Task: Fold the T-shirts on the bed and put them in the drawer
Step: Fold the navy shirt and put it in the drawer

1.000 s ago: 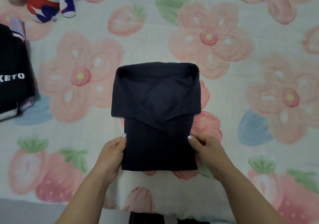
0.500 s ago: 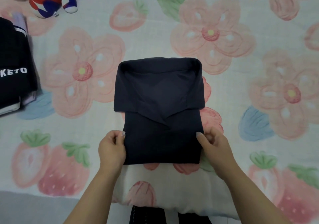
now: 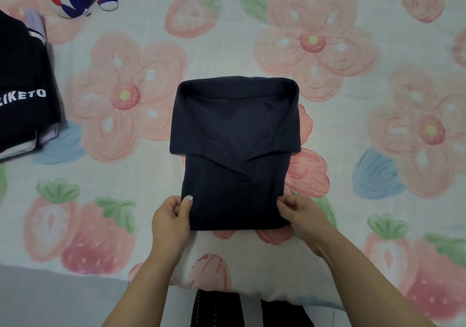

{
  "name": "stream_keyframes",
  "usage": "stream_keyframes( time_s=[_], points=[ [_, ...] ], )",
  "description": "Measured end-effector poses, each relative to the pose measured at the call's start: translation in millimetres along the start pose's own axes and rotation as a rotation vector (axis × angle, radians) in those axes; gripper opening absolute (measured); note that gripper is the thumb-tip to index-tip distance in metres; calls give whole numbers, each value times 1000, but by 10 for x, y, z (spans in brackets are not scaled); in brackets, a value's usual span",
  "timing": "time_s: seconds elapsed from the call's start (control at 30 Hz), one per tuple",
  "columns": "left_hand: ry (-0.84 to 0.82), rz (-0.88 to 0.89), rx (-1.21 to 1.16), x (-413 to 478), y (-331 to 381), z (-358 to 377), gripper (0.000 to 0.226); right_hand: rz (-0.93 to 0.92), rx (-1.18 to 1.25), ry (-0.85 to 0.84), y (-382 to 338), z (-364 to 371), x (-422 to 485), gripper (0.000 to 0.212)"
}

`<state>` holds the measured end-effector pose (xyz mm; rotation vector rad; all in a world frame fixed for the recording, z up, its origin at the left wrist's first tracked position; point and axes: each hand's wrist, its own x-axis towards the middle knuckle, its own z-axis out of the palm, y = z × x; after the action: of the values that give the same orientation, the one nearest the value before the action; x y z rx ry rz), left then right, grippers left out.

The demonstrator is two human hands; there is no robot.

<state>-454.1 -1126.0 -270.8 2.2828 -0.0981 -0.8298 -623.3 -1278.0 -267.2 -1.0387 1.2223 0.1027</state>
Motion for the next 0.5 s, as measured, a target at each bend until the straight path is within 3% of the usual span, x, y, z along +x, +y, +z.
stream_keyframes(
  time_s=[0.1, 0.3, 0.37, 0.43, 0.5],
  points=[
    [89, 23, 8, -44, -19, 34, 34, -100, 48, 166, 69, 54, -48, 23],
    [268, 123, 26, -27, 11, -11, 25, -264, -109, 635, 124, -179, -107, 23],
    [188, 100, 29, -62, -25, 17, 25, -226, -93, 545, 122, -214, -114, 23],
    [79, 36, -26, -126, -78, 43, 23, -110, 7, 346, 174, -151, -160, 24],
    [-7, 12, -38, -164, -105, 17, 18, -47, -61, 189, 213, -114, -212, 25]
  ],
)
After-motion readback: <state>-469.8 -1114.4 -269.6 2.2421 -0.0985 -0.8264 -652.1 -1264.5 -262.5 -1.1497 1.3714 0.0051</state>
